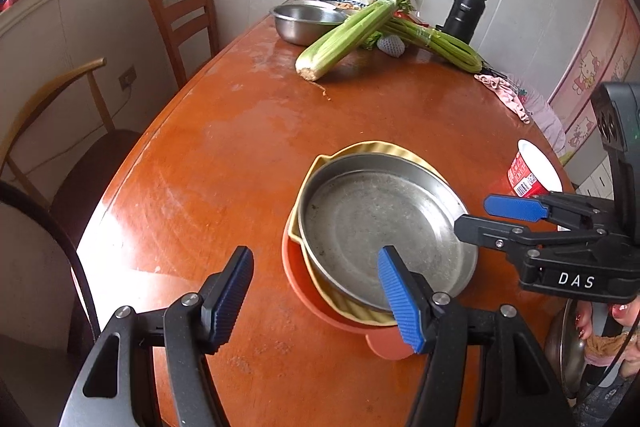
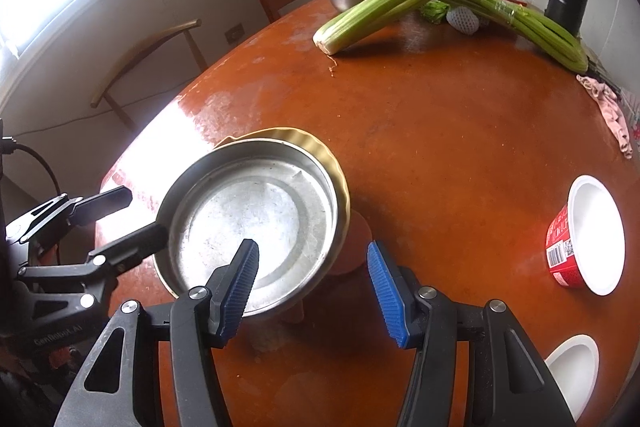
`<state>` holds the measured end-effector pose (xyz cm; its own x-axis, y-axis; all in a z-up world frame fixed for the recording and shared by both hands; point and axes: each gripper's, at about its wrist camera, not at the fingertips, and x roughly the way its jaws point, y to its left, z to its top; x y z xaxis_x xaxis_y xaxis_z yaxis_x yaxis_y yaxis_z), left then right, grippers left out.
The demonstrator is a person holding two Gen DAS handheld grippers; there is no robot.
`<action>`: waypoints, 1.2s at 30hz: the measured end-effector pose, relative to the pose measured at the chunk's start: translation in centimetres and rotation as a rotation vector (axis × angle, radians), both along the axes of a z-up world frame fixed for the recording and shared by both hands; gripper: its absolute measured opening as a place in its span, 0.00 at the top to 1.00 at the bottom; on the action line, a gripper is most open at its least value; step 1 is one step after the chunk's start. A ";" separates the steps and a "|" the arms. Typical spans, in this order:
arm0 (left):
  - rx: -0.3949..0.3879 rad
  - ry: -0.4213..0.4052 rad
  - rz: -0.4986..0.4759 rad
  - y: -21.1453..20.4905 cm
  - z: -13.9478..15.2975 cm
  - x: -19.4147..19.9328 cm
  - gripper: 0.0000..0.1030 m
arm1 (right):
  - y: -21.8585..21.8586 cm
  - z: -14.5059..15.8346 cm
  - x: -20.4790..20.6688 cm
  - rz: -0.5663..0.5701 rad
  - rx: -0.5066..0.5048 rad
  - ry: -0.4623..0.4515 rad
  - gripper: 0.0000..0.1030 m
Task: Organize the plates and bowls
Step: 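Lower the steel pan onto the yellow plate and open the right tool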
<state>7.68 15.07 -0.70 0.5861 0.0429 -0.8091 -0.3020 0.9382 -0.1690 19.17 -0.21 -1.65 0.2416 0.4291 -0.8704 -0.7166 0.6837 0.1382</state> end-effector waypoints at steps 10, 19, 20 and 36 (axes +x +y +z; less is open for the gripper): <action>-0.115 0.062 0.008 1.0 -2.9 0.8 0.37 | 0.7 -2.1 0.5 0.000 -0.036 0.074 0.43; -0.158 0.059 -0.038 0.5 -3.4 2.0 0.37 | 1.6 -2.5 -0.2 0.032 -0.064 0.058 0.42; -0.152 0.061 -0.039 0.4 -3.4 2.1 0.37 | 1.7 -2.6 -0.2 0.033 -0.066 0.056 0.42; -0.111 0.052 -0.097 -0.9 -3.2 5.0 0.37 | 0.7 -2.4 0.2 0.007 -0.069 0.039 0.42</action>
